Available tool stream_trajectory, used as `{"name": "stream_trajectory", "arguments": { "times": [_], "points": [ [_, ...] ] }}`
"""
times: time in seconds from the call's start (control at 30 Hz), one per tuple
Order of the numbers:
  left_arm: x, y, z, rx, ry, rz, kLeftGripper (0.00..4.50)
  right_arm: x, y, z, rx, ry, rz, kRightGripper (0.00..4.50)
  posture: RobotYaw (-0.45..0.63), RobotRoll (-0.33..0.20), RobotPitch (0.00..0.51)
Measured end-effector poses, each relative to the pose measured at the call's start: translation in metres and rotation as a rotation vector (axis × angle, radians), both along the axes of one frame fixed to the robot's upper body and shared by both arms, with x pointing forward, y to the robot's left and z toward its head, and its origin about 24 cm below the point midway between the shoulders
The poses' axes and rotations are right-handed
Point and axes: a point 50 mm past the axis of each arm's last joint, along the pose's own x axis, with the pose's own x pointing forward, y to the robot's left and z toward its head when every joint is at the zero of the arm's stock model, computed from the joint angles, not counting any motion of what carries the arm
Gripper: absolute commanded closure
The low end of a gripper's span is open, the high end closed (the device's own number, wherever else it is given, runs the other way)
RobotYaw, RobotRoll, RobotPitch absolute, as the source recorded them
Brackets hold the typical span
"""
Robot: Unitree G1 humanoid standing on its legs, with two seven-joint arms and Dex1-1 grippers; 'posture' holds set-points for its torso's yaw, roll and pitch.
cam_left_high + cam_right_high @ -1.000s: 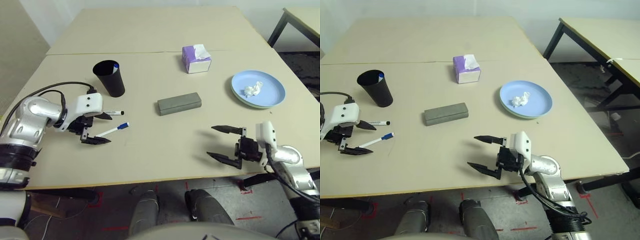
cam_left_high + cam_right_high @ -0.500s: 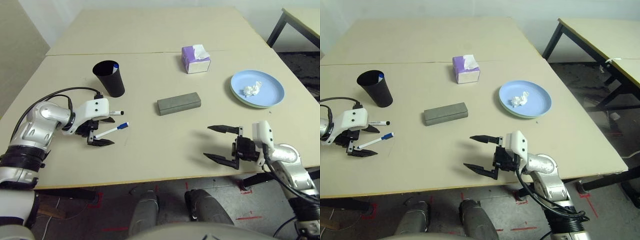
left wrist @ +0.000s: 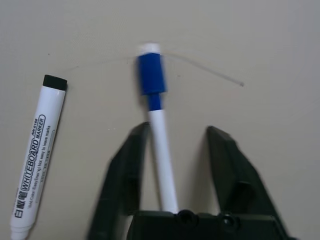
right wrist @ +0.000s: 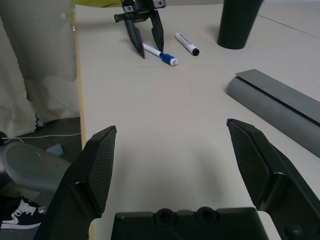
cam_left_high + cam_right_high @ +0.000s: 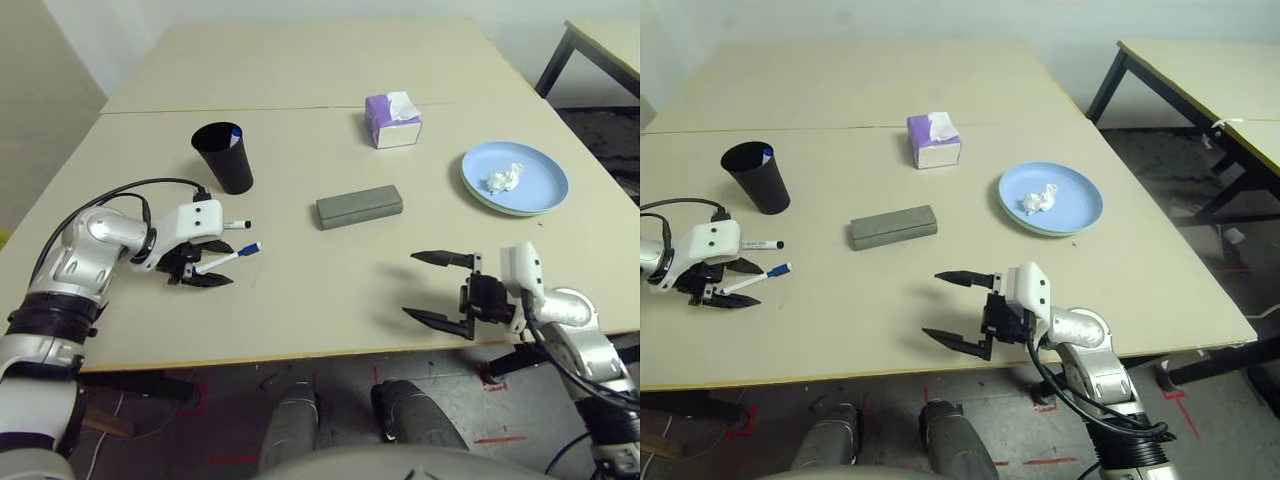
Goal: Organize and tidy the items on the table.
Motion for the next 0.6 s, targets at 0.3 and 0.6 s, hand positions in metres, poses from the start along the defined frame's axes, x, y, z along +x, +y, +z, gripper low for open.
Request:
{"name": "stream_trajectory", "arguments": {
  "times": [0.3,0.6],
  "points": [
    [0.001,-0.002,-0.002,-0.024,0.004,0.033,4.49,0.003,0.009,0.007,0.015,-0.029,0.018,0.00,-0.08,0.000,0.111],
    [-0.003,0.005,0.001,-0.074,-0.046,0.055,4.49,-0.002,0.003,-0.002,0.008,0.024,-0.007,0.00,-0.06,0.000,0.123]
  ]
}}
